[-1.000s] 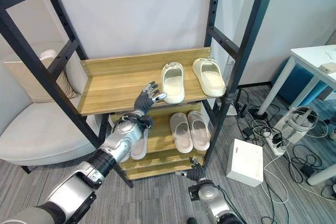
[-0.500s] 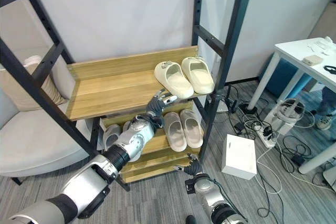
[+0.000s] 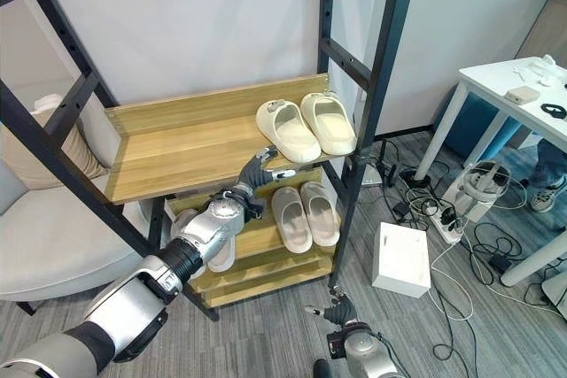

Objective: Arrange the slippers neatly on the shoe rack.

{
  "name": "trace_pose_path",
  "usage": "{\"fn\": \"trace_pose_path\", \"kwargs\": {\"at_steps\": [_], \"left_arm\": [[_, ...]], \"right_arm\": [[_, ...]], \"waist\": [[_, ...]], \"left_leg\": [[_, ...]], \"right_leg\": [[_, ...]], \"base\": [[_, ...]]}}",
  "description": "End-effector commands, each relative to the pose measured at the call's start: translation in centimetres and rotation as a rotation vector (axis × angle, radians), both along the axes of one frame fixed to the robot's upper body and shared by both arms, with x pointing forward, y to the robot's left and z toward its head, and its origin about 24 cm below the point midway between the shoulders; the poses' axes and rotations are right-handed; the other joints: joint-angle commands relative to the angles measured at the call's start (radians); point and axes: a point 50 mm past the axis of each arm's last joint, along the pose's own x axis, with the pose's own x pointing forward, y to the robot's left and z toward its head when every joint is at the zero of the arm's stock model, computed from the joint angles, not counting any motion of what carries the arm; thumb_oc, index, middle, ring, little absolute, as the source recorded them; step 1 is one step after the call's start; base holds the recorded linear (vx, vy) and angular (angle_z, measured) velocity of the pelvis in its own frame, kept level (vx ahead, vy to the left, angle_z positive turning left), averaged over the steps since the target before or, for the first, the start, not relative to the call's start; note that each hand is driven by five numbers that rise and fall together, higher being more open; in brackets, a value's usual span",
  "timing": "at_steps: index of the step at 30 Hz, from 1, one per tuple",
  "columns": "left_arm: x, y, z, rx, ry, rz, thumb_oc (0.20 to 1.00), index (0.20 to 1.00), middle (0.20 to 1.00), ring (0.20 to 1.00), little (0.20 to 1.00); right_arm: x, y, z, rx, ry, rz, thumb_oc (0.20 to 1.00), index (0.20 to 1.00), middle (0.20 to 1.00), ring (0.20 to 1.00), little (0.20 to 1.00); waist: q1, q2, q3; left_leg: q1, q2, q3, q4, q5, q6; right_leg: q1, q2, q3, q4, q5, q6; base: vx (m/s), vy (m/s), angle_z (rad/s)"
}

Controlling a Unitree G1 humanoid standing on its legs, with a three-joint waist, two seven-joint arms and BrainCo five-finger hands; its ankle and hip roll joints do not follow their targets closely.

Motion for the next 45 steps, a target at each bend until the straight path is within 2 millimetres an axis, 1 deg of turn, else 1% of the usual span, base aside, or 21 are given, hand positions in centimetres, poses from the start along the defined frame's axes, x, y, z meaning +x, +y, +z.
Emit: {"fn": "trace_pose_path", "kwargs": {"at_steps": [1,11,16,18,19,21,22,24,27,28,30,32,33,34,35,37,38,39,40,43,45], "left_arm": [[2.7,2.2,11.0,0.029,-0.444,0.081,1.000,1.000,1.000,1.000,1.000],[-3.2,7.0,11.7,-0.192,-0.596,-0.008,1.000,1.000,1.000,1.000,1.000],[-4.8,7.4,12.5,-0.267,-0.633,-0.066,1.000,1.000,1.000,1.000,1.000],[-6.3,6.7,13.7,-0.308,-0.676,-0.174,1.000,1.000,1.000,1.000,1.000],[-8.9,5.5,15.1,-0.334,-0.720,-0.372,1.000,1.000,1.000,1.000,1.000],[-10.0,4.8,15.4,-0.343,-0.729,-0.465,1.000,1.000,1.000,1.000,1.000],[-12.4,2.6,15.3,-0.385,-0.702,-0.677,1.000,1.000,1.000,1.000,1.000],[-13.5,0.7,14.6,-0.382,-0.643,-0.816,1.000,1.000,1.000,1.000,1.000],[-14.1,-1.4,10.2,-0.331,-0.443,-0.924,1.000,1.000,1.000,1.000,1.000],[-14.1,-1.4,10.2,-0.331,-0.443,-0.924,1.000,1.000,1.000,1.000,1.000],[-13.5,-1.9,5.9,-0.263,-0.279,-0.893,1.000,1.000,1.000,1.000,1.000],[-13.0,-1.4,3.2,-0.175,-0.215,-0.840,1.000,1.000,1.000,1.000,1.000],[-12.9,-1.1,0.4,-0.149,-0.118,-0.779,1.000,1.000,1.000,1.000,1.000],[-12.8,-0.9,-0.7,-0.123,-0.089,-0.754,1.000,1.000,1.000,1.000,1.000],[-13.0,0.6,-5.6,-0.084,0.085,-0.592,1.000,1.000,1.000,1.000,1.000],[-14.3,2.1,-10.2,-0.033,0.246,-0.464,1.000,1.000,1.000,1.000,1.000],[-14.3,2.1,-10.2,-0.033,0.246,-0.464,1.000,1.000,1.000,1.000,1.000],[-15.8,4.9,-14.9,0.046,0.411,-0.250,1.000,1.000,1.000,1.000,1.000],[-15.8,4.9,-14.9,0.045,0.410,-0.250,1.000,1.000,1.000,1.000,1.000],[-18.1,8.6,-19.3,0.115,0.603,0.023,1.000,1.000,1.000,1.000,1.000],[-18.9,10.0,-20.3,0.115,0.658,0.124,1.000,1.000,1.000,1.000,1.000]], "right_arm": [[2.3,0.2,1.8,0.041,-0.138,-0.030,1.000,1.000,1.000,1.000,1.000],[2.1,0.1,2.5,0.073,-0.176,-0.078,1.000,1.000,1.000,1.000,1.000],[2.0,0.4,2.3,0.080,-0.167,-0.069,1.000,1.000,1.000,1.000,1.000],[1.9,0.4,2.2,0.078,-0.159,-0.062,1.000,1.000,1.000,1.000,1.000],[1.6,0.5,1.9,0.073,-0.142,-0.035,1.000,1.000,1.000,1.000,1.000],[1.3,0.7,1.6,0.069,-0.131,-0.019,1.000,1.000,1.000,1.000,1.000],[0.7,1.2,1.0,0.061,-0.097,0.024,1.000,1.000,1.000,1.000,1.000],[0.6,1.6,0.7,0.056,-0.086,0.050,1.000,1.000,1.000,1.000,1.000],[0.8,2.4,0.6,0.051,-0.083,0.098,1.000,1.000,1.000,1.000,1.000],[0.8,2.4,0.6,0.051,-0.083,0.098,1.000,1.000,1.000,1.000,1.000],[1.1,2.9,0.7,0.052,-0.089,0.119,1.000,1.000,1.000,1.000,1.000],[1.2,3.0,0.8,0.048,-0.094,0.127,1.000,1.000,1.000,1.000,1.000],[1.3,3.1,0.9,0.045,-0.096,0.134,1.000,1.000,1.000,1.000,1.000],[1.3,3.0,0.9,0.041,-0.099,0.140,1.000,1.000,1.000,1.000,1.000],[1.5,2.9,1.1,0.035,-0.108,0.137,1.000,1.000,1.000,1.000,1.000],[1.7,2.7,1.5,0.033,-0.122,0.131,1.000,1.000,1.000,1.000,1.000],[1.7,2.7,1.5,0.032,-0.122,0.131,1.000,1.000,1.000,1.000,1.000],[1.4,2.0,1.6,0.028,-0.127,0.103,1.000,1.000,1.000,1.000,1.000],[1.4,2.0,1.5,0.027,-0.127,0.103,1.000,1.000,1.000,1.000,1.000],[1.2,1.3,1.5,0.031,-0.131,0.053,1.000,1.000,1.000,1.000,1.000],[1.2,1.2,1.5,0.036,-0.129,0.035,1.000,1.000,1.000,1.000,1.000]], "waist": [[0.048,-0.026,0.027],[0.107,-0.039,0.044],[0.120,-0.044,0.047],[0.126,-0.045,0.048],[0.131,-0.047,0.045],[0.133,-0.048,0.045],[0.137,-0.050,0.044],[0.136,-0.050,0.043],[0.129,-0.046,0.052],[0.129,-0.046,0.052],[0.125,-0.043,0.058],[0.122,-0.042,0.061],[0.121,-0.043,0.068],[0.119,-0.043,0.068],[0.117,-0.044,0.077],[0.115,-0.047,0.082],[0.115,-0.047,0.083],[0.119,-0.054,0.090],[0.118,-0.053,0.090],[0.131,-0.065,0.095],[0.137,-0.068,0.093]], "left_leg": [[0.054,-0.040,-0.050,0.000,-0.175,0.037],[0.050,-0.046,-0.075,0.000,-0.170,0.042],[0.049,-0.047,-0.084,0.000,-0.168,0.042],[0.048,-0.048,-0.089,0.000,-0.168,0.040],[0.049,-0.047,-0.090,0.000,-0.169,0.040],[0.050,-0.047,-0.087,0.000,-0.170,0.040],[0.053,-0.047,-0.085,0.000,-0.174,0.042],[0.055,-0.046,-0.087,0.000,-0.176,0.044],[0.057,-0.046,-0.089,0.000,-0.177,0.047],[0.057,-0.046,-0.089,0.000,-0.177,0.047],[0.057,-0.046,-0.089,0.000,-0.177,0.049],[0.057,-0.045,-0.089,0.000,-0.177,0.050],[0.061,-0.044,-0.089,0.000,-0.177,0.050],[0.057,-0.044,-0.090,0.000,-0.176,0.050],[0.060,-0.042,-0.089,0.000,-0.175,0.050],[0.059,-0.040,-0.091,0.000,-0.176,0.049],[0.060,-0.040,-0.091,0.000,-0.176,0.049],[0.055,-0.041,-0.095,0.000,-0.176,0.048],[0.056,-0.041,-0.096,0.000,-0.176,0.048],[0.051,-0.042,-0.110,0.000,-0.173,0.048],[0.050,-0.043,-0.114,0.000,-0.173,0.047]], "right_leg": [[0.090,0.020,-0.055,0.002,-0.198,0.018],[0.101,0.014,-0.080,0.002,-0.201,0.014],[0.104,0.014,-0.088,0.002,-0.201,0.013],[0.106,0.014,-0.091,0.002,-0.201,0.013],[0.106,0.014,-0.092,0.002,-0.201,0.014],[0.107,0.014,-0.092,0.002,-0.202,0.015],[0.110,0.014,-0.091,0.002,-0.203,0.015],[0.112,0.015,-0.092,0.002,-0.205,0.016],[0.114,0.016,-0.090,0.002,-0.208,0.015],[0.114,0.016,-0.090,0.002,-0.208,0.015],[0.115,0.017,-0.088,0.002,-0.209,0.012],[0.116,0.018,-0.088,0.002,-0.211,0.010],[0.119,0.019,-0.085,0.002,-0.212,0.008],[0.117,0.019,-0.086,0.002,-0.211,0.008],[0.119,0.021,-0.086,0.002,-0.212,0.004],[0.118,0.023,-0.086,0.002,-0.215,0.000],[0.119,0.023,-0.086,0.002,-0.215,0.000],[0.121,0.023,-0.091,0.002,-0.210,-0.007],[0.121,0.023,-0.092,0.002,-0.210,-0.007],[0.126,0.022,-0.104,0.002,-0.206,-0.013],[0.127,0.022,-0.110,0.002,-0.208,-0.015]], "base": [[-0.01,-0.005,0.04],[-0.02,0.005,0.12],[-0.01,0.009,0.12],[-0.01,0.026,0.02],[0.00,0.000,0.00],[0.00,0.012,-0.03],[0.00,0.000,0.00],[0.00,0.000,0.00],[0.00,0.003,-0.01],[-0.01,0.009,-0.03],[0.00,0.000,0.00],[0.00,0.000,0.00],[0.00,0.000,0.00],[-0.04,-0.004,0.02],[-0.04,-0.003,0.03],[-0.02,-0.009,-0.03],[-0.04,-0.016,0.02],[-0.04,-0.010,0.06],[-0.05,-0.018,0.08],[-0.02,-0.015,0.06],[-0.01,-0.016,0.14]]}}
